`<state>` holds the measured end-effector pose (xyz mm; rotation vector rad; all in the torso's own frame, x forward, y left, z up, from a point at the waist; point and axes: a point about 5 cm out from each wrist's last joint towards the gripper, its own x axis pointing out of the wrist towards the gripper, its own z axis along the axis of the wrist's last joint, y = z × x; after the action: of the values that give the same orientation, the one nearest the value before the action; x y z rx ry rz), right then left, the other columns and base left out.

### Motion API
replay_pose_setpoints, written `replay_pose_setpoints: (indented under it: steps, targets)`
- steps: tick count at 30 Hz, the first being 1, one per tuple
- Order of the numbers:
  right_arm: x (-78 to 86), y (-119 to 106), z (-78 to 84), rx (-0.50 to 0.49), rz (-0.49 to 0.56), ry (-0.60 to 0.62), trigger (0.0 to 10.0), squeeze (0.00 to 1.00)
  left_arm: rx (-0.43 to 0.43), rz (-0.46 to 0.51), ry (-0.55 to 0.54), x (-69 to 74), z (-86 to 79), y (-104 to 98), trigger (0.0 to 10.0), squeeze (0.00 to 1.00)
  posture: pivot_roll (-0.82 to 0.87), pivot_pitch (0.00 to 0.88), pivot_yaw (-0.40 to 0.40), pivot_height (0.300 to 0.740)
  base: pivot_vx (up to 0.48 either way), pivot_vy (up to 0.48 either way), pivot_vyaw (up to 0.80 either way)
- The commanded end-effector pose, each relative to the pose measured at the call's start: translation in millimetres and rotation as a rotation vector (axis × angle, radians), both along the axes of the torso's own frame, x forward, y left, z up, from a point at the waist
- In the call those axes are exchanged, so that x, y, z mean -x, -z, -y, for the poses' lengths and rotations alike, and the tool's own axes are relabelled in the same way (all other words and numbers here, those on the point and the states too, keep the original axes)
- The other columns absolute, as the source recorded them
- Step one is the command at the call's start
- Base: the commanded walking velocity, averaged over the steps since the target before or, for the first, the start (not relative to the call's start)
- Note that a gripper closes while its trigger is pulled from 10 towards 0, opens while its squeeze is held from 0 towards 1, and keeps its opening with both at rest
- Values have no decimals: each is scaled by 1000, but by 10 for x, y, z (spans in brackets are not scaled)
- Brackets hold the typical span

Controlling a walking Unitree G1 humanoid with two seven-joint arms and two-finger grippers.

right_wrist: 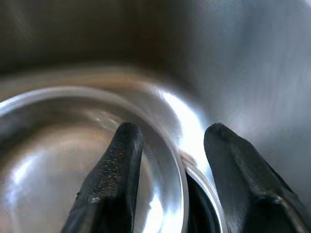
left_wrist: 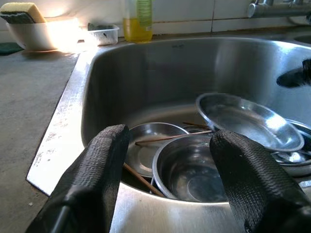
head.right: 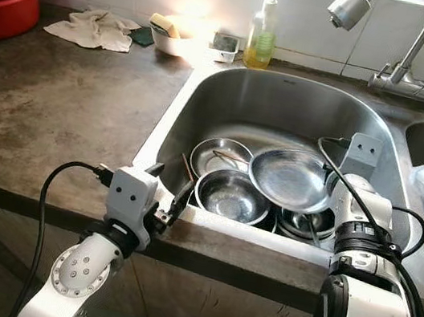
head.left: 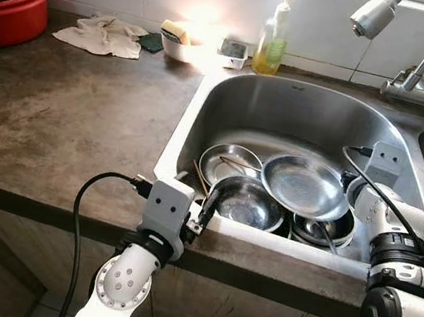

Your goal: Kitchen organization

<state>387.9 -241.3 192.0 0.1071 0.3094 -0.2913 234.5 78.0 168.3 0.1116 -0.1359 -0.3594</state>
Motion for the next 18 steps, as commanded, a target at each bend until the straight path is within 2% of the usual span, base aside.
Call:
replay_pose_setpoints:
  steps: [1,6,8,9,14,15,18]
  targets:
    - [5,-212,-73,50,96,-24,10000,0,-15,-44,-4,-26,7,86,10000,0,91,145,-60,740,0,0,0]
    - [73,-279,-182,61,137,-46,10000,0,-11,-33,-1,-64,20,73,10000,0,81,124,-58,740,0,0,0]
    - [172,-341,-291,142,167,-63,10000,0,-13,-29,0,-115,29,75,10000,0,71,103,-55,740,0,0,0]
    - [172,-341,-291,142,167,-63,10000,0,-13,-29,0,-115,29,75,10000,0,71,103,-55,740,0,0,0]
    - [434,-395,-513,214,316,-151,10000,0,-14,-18,3,-170,33,82,10000,0,55,73,-48,740,0,0,0]
    - [434,-395,-513,214,316,-151,10000,0,-14,-18,3,-170,33,82,10000,0,55,73,-48,740,0,0,0]
    - [604,-422,-658,276,418,-173,10000,0,-14,-14,4,-185,42,94,10000,0,53,63,-49,740,0,0,0]
